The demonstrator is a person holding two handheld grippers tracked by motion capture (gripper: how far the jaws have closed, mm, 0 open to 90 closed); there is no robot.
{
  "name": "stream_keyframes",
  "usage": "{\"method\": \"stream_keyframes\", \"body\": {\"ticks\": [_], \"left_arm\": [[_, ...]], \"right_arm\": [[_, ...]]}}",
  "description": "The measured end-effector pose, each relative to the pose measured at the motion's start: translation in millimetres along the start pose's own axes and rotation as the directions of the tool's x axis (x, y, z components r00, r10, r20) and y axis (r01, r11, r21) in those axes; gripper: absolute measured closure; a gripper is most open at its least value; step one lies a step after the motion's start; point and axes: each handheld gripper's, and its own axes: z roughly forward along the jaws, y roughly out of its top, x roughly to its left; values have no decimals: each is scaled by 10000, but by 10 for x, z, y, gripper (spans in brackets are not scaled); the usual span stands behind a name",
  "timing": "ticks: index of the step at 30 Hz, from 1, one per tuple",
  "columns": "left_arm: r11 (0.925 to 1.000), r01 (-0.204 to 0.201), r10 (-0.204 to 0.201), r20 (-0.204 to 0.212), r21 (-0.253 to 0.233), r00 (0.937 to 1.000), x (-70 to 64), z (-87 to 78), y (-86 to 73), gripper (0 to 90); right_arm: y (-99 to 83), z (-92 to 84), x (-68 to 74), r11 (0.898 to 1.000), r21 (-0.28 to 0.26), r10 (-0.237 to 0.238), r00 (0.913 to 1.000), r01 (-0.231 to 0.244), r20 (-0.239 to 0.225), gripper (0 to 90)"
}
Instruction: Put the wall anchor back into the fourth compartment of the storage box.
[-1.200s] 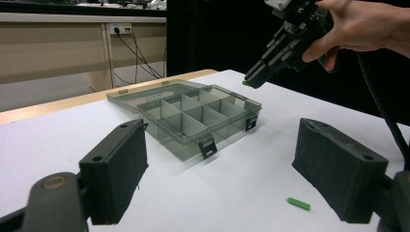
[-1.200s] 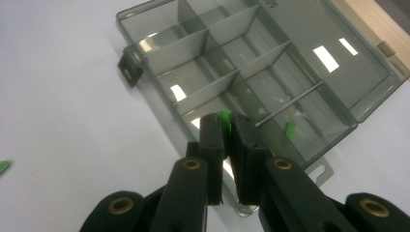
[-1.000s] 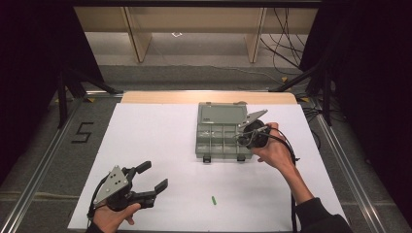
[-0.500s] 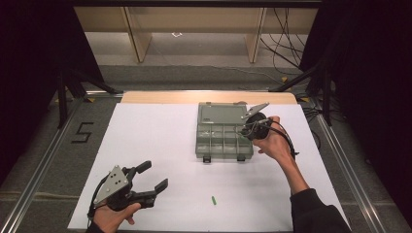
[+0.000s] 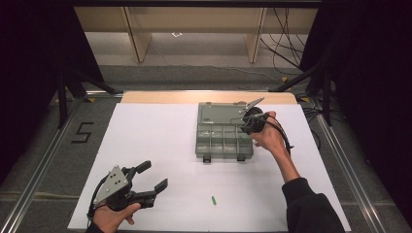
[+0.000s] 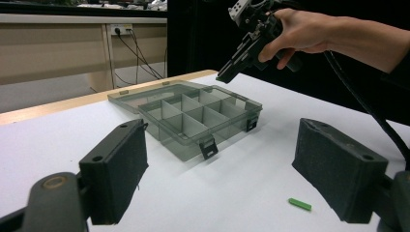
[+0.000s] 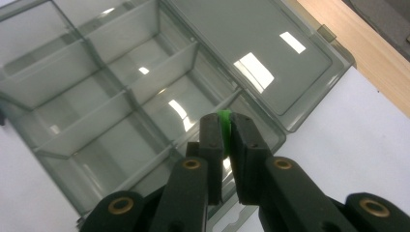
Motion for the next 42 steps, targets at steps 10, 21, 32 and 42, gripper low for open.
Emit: {"method": "stream_keyframes", "body": {"ticks": [10,21,32,42], "left_arm": [[10000,-52,52,34,-69,10000,0,10,3,189],[10000,-58,58,-11,-52,10000,-1,2,5,189],[10000,-54,54,-47,-33,10000,-3,-9,1,189],[10000,-63,63,-25,-33,10000,-6,-18,3,191]], "right_arm": [[5,150,-76,9989,433,173,9998,-175,56,841],[-11,200,-70,9966,596,566,9984,-570,85,695],[-72,-68,66,9948,-652,775,9968,-787,-206,392],[-127,-302,440,9911,-1269,278,9951,-398,-949,333]]}}
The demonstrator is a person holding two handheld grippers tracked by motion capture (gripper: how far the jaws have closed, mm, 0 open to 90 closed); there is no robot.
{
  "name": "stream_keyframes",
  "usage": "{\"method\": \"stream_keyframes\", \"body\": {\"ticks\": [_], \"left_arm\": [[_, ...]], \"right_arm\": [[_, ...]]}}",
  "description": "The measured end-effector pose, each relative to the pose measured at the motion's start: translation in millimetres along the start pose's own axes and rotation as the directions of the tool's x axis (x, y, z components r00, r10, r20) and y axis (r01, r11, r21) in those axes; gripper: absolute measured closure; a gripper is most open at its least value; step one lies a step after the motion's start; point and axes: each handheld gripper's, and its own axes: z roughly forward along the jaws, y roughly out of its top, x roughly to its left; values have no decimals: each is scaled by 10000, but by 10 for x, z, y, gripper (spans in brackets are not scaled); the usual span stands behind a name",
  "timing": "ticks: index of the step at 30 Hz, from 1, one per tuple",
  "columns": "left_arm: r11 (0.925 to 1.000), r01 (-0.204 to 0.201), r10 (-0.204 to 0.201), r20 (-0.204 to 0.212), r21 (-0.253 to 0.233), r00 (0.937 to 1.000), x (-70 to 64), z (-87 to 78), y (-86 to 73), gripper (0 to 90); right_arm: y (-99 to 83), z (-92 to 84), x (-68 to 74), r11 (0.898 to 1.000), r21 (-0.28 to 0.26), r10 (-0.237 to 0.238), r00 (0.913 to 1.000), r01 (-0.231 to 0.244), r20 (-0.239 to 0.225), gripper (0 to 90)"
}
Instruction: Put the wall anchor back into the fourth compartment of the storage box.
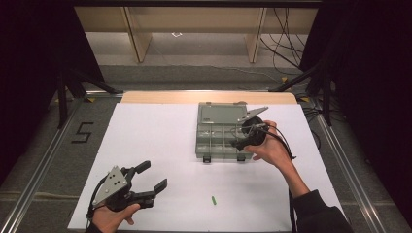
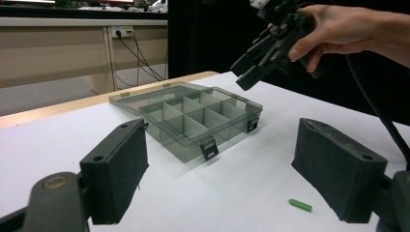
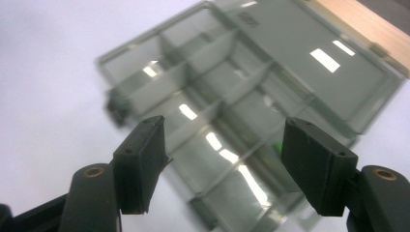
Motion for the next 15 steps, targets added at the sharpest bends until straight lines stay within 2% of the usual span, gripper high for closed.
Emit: {"method": "stream_keyframes", "body": {"ticks": [3,6,8,9,10,11,15], "left_arm": [[10000,1,-1,5,-6,10000,-5,2,0,191],[10000,-2,2,-4,-3,10000,-5,2,0,191],[10000,0,0,3,3,10000,-6,5,-2,191],[10000,-10,10,7,10,10000,-6,5,-3,191],[10000,-7,7,11,7,10000,-6,5,-3,191],[10000,-1,1,9,9,10000,-4,1,-3,191],[10000,16,-16,-13,18,10000,1,0,-2,191]], "right_arm": [[-10,-69,137,9992,207,-344,9989,351,-316,333],[-33,-88,266,9991,54,-430,9985,432,-331,333],[-42,-104,331,9983,242,-526,9976,537,-457,333],[-52,-95,374,9988,187,-447,9980,455,-442,333],[-63,-91,395,9979,150,-617,9971,625,-447,333],[-64,-92,422,9984,220,-506,9977,516,-444,332],[-93,-52,528,9959,374,-798,9950,821,-609,333]]}}
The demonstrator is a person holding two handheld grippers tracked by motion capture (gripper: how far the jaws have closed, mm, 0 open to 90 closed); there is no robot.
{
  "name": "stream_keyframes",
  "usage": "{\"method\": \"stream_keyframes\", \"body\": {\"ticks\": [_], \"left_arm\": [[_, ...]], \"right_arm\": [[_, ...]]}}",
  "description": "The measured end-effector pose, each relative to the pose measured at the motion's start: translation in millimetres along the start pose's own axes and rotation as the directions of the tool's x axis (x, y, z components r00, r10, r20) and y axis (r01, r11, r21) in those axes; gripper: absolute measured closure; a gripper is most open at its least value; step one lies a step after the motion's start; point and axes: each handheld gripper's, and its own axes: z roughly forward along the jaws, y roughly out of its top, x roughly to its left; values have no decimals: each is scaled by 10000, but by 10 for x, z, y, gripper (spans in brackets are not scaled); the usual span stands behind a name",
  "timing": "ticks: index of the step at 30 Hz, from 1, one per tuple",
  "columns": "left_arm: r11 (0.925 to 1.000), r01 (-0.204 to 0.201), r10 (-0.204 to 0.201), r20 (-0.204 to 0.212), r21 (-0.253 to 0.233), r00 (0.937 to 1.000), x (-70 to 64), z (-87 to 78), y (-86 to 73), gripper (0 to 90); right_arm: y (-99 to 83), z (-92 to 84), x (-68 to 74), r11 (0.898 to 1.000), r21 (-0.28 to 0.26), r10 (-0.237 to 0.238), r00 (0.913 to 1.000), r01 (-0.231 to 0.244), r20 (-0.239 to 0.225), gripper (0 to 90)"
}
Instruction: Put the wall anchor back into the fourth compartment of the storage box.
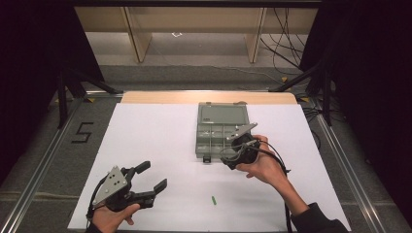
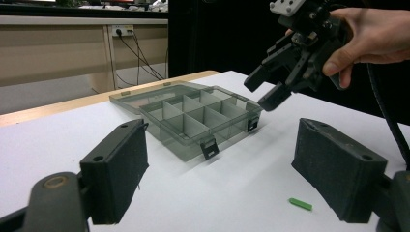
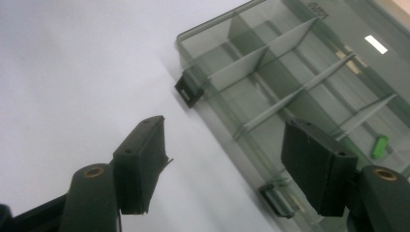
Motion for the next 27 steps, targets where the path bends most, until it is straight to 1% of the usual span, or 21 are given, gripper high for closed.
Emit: {"method": "stream_keyframes", "body": {"ticks": [3,6,7,9,10,12,13,15,16,19,20,22,27], "left_arm": [[10000,-17,17,4,8,10000,-1,1,1,191],[10000,-1,1,-24,-6,10000,3,-3,2,191],[10000,-7,7,-21,-11,10000,2,-4,2,191],[10000,-17,17,-6,-26,10000,0,-5,4,191],[10000,-12,12,-8,-37,10000,0,-6,4,191],[10000,-36,36,17,-45,10000,3,-6,6,191],[10000,30,-30,-26,-51,10000,-1,-7,4,191],[10000,-32,32,15,-39,10000,4,-5,5,191],[10000,-41,41,18,-39,10000,4,-5,6,191],[10000,-12,12,-9,-51,10000,3,-6,6,191],[10000,-46,46,17,-46,10000,4,-5,7,191],[10000,-11,11,-9,-34,10000,0,-5,5,191],[10000,-22,22,-2,-45,10000,-2,-8,6,192]], "right_arm": [[-9,30,91,9997,217,-92,9998,96,-188,333],[-22,66,181,9994,213,-258,9994,263,-243,333],[-28,74,208,9989,262,-370,9989,377,-281,333],[-38,94,269,9982,414,-408,9984,425,-402,333],[-45,102,292,9976,430,-531,9976,549,-436,333],[-59,103,350,9971,490,-556,9969,584,-565,333],[-70,96,377,9963,518,-662,9961,692,-576,333],[-84,92,409,9949,577,-792,9954,822,-531,334],[-94,98,429,9952,533,-787,9955,815,-535,337],[-117,108,489,9948,605,-780,9945,822,-692,342],[-124,113,507,9937,691,-819,9929,880,-865,344],[-149,134,560,9920,805,-885,9907,970,-1032,347],[-210,204,687,9868,1104,-1040,9860,1186,-1304,354]]}}
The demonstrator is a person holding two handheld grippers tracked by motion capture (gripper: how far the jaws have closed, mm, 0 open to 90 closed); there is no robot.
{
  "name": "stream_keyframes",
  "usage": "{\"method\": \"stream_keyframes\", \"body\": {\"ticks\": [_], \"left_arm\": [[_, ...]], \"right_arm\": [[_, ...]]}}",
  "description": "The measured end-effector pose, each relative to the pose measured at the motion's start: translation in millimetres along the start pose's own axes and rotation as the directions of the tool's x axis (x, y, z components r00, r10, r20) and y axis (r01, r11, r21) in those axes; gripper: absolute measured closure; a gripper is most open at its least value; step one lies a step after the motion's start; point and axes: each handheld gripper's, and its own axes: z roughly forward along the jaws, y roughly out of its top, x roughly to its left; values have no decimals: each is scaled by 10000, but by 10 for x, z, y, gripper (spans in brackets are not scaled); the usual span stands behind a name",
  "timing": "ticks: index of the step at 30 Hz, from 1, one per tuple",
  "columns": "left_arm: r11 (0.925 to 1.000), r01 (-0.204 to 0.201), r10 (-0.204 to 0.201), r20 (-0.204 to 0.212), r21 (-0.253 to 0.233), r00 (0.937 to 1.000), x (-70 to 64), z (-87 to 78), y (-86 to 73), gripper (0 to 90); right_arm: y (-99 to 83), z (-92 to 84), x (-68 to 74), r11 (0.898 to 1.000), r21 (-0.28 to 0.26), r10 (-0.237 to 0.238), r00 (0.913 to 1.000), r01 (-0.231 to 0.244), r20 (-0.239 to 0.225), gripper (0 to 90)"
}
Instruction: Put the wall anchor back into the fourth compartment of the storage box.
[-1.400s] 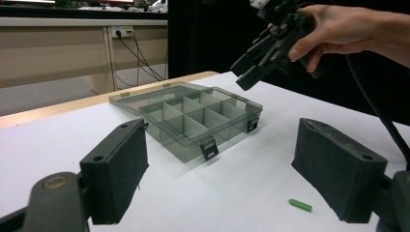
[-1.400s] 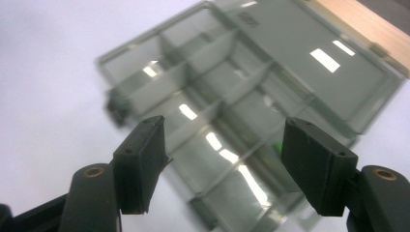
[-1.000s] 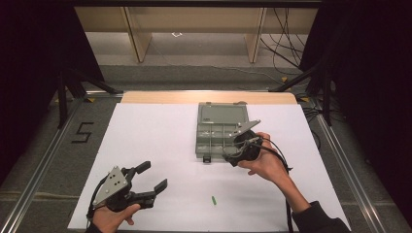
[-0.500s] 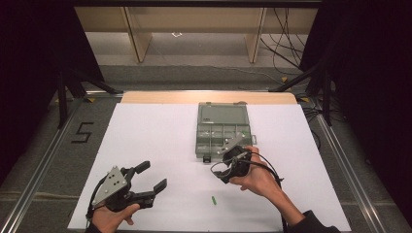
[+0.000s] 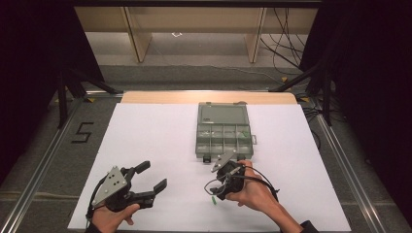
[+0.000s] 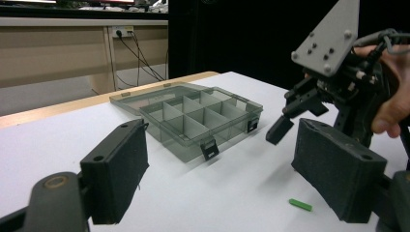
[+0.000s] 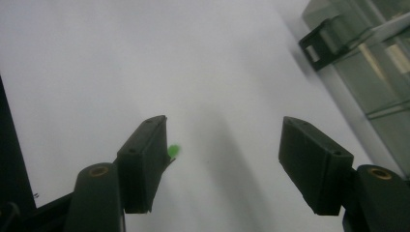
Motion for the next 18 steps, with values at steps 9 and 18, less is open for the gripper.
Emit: {"method": "stream_keyframes", "body": {"ticks": [9,18], "left_arm": [[10000,16,-16,30,-31,10000,-1,3,1,193],[10000,-9,9,25,-21,10000,-3,2,-1,194]], "right_arm": [[-3,117,118,9977,534,-382,9974,414,-604,421],[-17,213,218,9903,1113,-731,9930,833,-928,510]]}}
